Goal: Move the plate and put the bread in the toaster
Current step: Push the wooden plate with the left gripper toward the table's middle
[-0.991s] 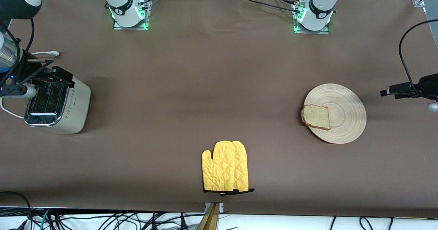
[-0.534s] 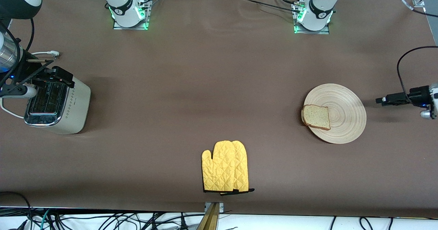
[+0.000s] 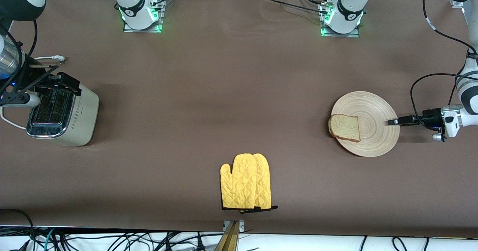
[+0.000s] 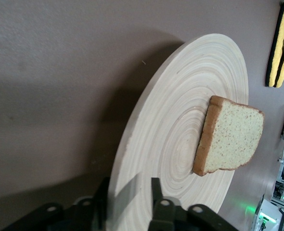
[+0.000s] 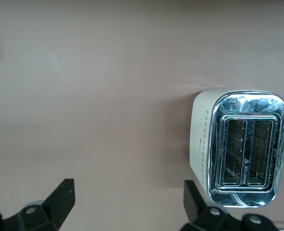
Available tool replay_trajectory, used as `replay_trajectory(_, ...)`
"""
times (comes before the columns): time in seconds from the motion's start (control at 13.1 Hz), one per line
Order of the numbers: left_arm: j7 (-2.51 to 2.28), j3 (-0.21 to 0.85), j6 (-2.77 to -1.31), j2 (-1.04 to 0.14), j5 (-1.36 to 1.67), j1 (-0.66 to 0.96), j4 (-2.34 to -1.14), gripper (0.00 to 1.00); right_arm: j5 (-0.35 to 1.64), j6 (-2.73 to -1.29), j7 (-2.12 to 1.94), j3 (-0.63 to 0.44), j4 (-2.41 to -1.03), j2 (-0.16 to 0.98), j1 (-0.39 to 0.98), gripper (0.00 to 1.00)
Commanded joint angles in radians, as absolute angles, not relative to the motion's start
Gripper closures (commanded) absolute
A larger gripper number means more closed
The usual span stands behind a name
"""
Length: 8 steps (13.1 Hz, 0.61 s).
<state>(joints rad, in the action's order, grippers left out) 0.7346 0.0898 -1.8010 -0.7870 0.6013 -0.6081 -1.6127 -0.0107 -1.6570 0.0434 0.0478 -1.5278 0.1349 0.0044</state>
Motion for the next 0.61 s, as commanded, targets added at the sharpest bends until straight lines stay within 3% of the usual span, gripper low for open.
replay_trajectory(0.0, 0.749, 0.089, -1.751, -0.814, 0.620, -0.601, -1.598, 1.00, 0.003, -1.638, 0.031, 0.052, -1.509, 0.137, -0.003, 0.00)
replay_trajectory(0.23, 0.747, 0.112, -1.626, -0.811, 0.630, -0.580, -1.588, 1.00, 0.003, -1.638, 0.031, 0.052, -1.509, 0.137, -0.003, 0.00)
replay_trajectory(0.53, 0.730, 0.285, -1.597, -0.808, 0.632, -0.577, -1.586, 1.00, 0.003, -1.638, 0.034, 0.052, -1.509, 0.137, -0.003, 0.00)
